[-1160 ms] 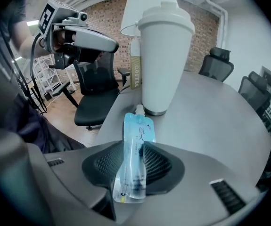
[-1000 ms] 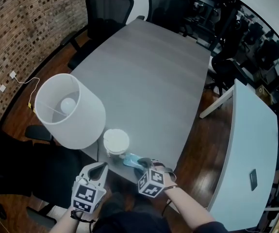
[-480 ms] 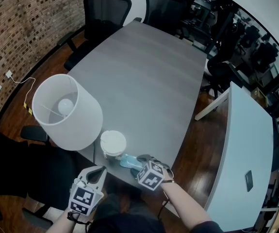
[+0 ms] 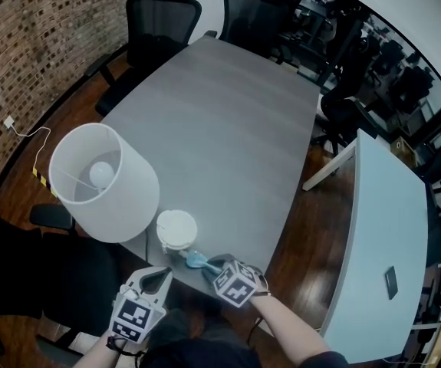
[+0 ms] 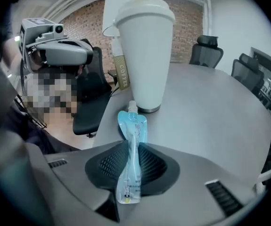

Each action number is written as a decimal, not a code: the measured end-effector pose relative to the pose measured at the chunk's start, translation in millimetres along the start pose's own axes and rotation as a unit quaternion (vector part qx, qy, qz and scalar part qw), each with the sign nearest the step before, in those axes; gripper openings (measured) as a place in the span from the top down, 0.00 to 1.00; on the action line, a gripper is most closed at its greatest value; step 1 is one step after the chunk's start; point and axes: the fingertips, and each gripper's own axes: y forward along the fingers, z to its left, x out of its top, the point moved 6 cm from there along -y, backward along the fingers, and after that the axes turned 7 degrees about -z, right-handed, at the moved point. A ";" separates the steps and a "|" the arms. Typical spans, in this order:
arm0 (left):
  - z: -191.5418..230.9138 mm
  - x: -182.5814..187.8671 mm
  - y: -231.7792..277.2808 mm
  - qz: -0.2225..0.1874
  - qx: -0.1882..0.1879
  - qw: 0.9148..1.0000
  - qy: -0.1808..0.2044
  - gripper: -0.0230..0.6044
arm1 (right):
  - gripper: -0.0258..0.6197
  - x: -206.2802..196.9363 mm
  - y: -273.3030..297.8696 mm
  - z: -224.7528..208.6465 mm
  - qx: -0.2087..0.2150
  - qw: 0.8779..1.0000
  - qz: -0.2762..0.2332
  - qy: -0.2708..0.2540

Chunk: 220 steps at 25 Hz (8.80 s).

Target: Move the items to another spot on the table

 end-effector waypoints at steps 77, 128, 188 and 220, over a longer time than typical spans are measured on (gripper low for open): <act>-42.1 81.3 285.0 0.033 -0.091 0.995 -0.026 0.96 | 0.77 -66.5 -135.8 -334.9 -0.341 0.783 -0.266 0.447; -69.4 63.4 122.5 -0.033 0.002 0.999 -0.003 0.96 | 0.62 -32.1 -143.6 -120.9 -0.128 0.898 -0.291 0.304; 59.6 -0.7 114.4 -0.084 -0.055 0.994 0.030 0.33 | 0.69 -7.1 -116.1 -28.4 -0.212 0.870 -0.271 0.353; -58.4 137.2 269.7 -0.120 -0.086 0.986 0.079 0.33 | 0.69 -121.8 -230.8 -111.4 -0.231 0.813 -0.363 0.392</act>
